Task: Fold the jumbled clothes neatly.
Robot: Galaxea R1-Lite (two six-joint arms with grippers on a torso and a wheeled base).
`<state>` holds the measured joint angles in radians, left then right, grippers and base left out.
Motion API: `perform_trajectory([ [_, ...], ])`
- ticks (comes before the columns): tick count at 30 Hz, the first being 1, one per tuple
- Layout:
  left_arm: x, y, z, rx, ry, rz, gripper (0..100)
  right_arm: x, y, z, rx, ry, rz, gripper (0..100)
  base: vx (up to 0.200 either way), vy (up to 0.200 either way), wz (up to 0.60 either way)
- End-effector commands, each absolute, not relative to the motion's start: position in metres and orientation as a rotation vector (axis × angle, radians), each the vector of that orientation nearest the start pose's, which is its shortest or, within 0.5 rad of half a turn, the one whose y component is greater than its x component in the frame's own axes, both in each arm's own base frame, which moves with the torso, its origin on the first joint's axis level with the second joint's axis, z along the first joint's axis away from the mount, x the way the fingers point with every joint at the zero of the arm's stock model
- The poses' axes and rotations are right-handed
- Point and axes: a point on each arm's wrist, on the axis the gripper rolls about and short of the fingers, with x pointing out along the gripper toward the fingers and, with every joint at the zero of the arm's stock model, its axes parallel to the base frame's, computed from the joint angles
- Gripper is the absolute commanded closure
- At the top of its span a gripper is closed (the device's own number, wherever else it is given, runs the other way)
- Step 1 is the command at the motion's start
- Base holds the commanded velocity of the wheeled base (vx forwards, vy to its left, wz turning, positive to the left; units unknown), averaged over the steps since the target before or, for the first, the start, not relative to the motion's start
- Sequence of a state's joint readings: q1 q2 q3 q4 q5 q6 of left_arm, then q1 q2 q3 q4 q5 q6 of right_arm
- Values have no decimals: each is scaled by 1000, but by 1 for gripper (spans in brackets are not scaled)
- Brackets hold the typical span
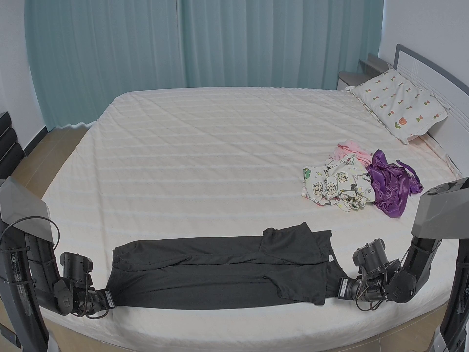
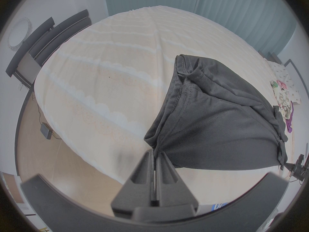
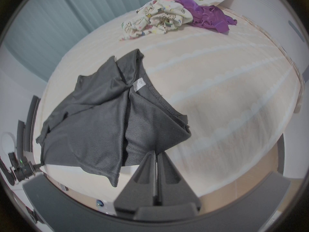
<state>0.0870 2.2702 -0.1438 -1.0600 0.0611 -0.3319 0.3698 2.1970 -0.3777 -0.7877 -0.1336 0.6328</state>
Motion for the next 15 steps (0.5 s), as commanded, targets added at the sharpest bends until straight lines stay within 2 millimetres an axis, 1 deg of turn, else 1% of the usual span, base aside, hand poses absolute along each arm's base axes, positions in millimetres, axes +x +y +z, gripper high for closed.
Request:
perform_trajectory([
  [1,211,21,-50,-305,1058,313,100,235,90,-34,278,1057,-101,100,0,0,0],
  [3,210,21,-50,-301,1061,311,100,234,89,-35,267,1067,-98,100,0,0,0],
  [4,210,21,-50,-299,1064,310,0,234,89,-35,270,1067,-96,100,0,0,0],
  [5,210,21,-50,-299,1064,310,0,234,89,-35,270,1067,-96,100,0,0,0],
  [6,210,21,-50,-299,1062,310,0,234,89,-35,273,1068,-93,0,0,0,0],
  [11,210,24,-44,-312,1034,312,0,236,90,-31,287,1045,-90,0,0,0,0],
  [12,212,28,-37,-325,1000,313,0,237,89,-25,301,1022,-87,0,0,0,0],
  [15,219,36,-30,-360,945,308,0,239,89,-17,319,989,-80,0,0,0,0],
])
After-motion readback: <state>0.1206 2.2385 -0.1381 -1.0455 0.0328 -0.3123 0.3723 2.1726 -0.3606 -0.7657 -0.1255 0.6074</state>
